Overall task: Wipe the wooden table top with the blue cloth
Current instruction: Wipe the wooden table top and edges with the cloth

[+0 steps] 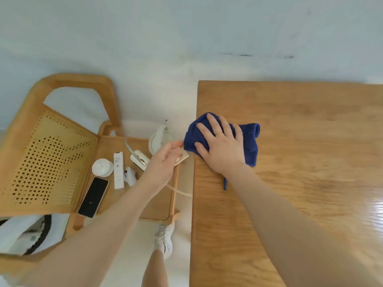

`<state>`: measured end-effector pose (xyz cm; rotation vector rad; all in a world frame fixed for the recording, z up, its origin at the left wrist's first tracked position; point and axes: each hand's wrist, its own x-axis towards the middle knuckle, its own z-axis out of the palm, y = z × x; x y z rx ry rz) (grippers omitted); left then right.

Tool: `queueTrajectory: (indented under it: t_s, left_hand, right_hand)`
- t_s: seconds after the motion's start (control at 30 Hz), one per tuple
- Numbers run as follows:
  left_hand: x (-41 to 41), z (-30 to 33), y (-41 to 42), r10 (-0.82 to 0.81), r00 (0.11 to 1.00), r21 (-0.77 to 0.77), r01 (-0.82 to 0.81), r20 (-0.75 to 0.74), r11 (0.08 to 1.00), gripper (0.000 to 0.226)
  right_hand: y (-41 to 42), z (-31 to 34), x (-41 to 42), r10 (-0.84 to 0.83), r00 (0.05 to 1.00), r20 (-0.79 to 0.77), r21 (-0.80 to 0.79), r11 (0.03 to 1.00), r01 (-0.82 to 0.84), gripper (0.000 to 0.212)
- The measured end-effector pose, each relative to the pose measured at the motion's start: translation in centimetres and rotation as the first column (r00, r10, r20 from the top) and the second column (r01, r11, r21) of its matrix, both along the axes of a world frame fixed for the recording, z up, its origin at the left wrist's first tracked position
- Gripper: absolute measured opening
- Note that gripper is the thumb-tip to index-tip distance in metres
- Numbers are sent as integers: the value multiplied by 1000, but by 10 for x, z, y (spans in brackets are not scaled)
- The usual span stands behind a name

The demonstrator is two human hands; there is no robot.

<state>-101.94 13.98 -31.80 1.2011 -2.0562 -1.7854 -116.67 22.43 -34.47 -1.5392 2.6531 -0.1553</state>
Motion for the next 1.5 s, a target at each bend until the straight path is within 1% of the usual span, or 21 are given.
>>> queueTrajectory:
  t_s: [0.07, 0.13, 0.23, 0.3, 0.37, 0.43, 0.5, 0.6, 0.7, 0.77, 0.83, 0.87, 0.93, 1.0, 1.07, 1.1, 1.17, 1.2, 1.3, 1.37, 1.5]
  left_hand:
    - [-34, -4, -35, 14, 997, 90, -7, -73, 996, 33]
    - [-68, -5, -70, 63, 992, 211, -39, -107, 977, 31]
    - [-111, -1, -111, 78, 981, 381, -4, -179, 925, 33]
    - [-132, -3, -130, 74, 974, 423, 24, -213, 906, 37]
    - [-144, -9, -142, 11, 976, 401, 78, -216, 913, 39]
    - [-151, -15, -148, -134, 974, 336, 191, -185, 922, 42]
    - [-152, -20, -152, -253, 958, 271, 282, -136, 921, 46]
    - [-153, -22, -158, -360, 929, 190, 371, -90, 909, 51]
    - [-150, -25, -156, -434, 898, 169, 439, -64, 883, 57]
    - [-150, -26, -153, -429, 900, 204, 436, -78, 876, 52]
    - [-149, -23, -151, -445, 892, 259, 449, -78, 855, 47]
    - [-147, -22, -150, -464, 882, 285, 466, -78, 838, 47]
    - [-141, -22, -146, -500, 861, 279, 505, -94, 817, 49]
    - [-136, -18, -140, -502, 859, 231, 511, -100, 828, 52]
    - [-137, -18, -134, -482, 871, 215, 490, -93, 845, 52]
    - [-138, -16, -130, -472, 878, 198, 479, -85, 855, 52]
    - [-138, -17, -123, -440, 893, 153, 450, -92, 880, 57]
    - [-138, -22, -121, -435, 895, 130, 446, -101, 886, 59]
    - [-143, -29, -122, -430, 900, 135, 436, -75, 890, 58]
    - [-144, -32, -123, -419, 905, 120, 424, -71, 897, 60]
    - [-141, -34, -123, -357, 928, 104, 367, -107, 924, 64]
  right_hand:
    - [-28, -3, -15, -79, 997, -9, -18, 997, 79, 52]
    - [-56, -5, -30, -97, 995, -25, -11, 995, 97, 51]
    - [-92, -5, -56, 13, 997, -78, -22, 1000, -14, 48]
    - [-110, -4, -73, 144, 983, -114, -30, 988, -149, 44]
    - [-121, -3, -84, 222, 967, -121, -19, 974, -226, 41]
    - [-122, 3, -84, 247, 963, -107, -5, 968, -249, 37]
    - [-108, 8, -72, 321, 944, -71, 32, 947, -319, 33]
    - [-76, 15, -41, 446, 895, 32, 69, 892, -447, 30]
    - [-71, 16, -48, 558, 829, 43, 150, 817, -557, 33]
    - [-90, 13, -65, 548, 837, 15, 191, 820, -540, 36]
    - [-110, 15, -76, 455, 890, -29, 197, 875, -441, 36]
    - [-113, 17, -73, 404, 915, -15, 199, 898, -393, 35]
    - [-99, 20, -51, 342, 939, 24, 185, 922, -341, 31]
    - [-66, 26, -16, 356, 930, 91, 166, 915, -367, 25]
    - [-34, 32, 13, 403, 897, 180, 174, 885, -432, 22]
    - [-26, 31, 16, 435, 879, 198, 187, 863, -469, 22]
    - [-33, 25, 0, 503, 849, 164, 218, 821, -528, 24]
    - [-46, 21, -12, 502, 855, 128, 225, 825, -518, 26]
    - [-84, 16, -40, 414, 910, 25, 158, 897, -412, 31]
    - [-82, 15, -33, 352, 935, 52, 126, 926, -356, 30]
    - [-21, 27, 28, 369, 911, 182, 108, 914, -392, 21]
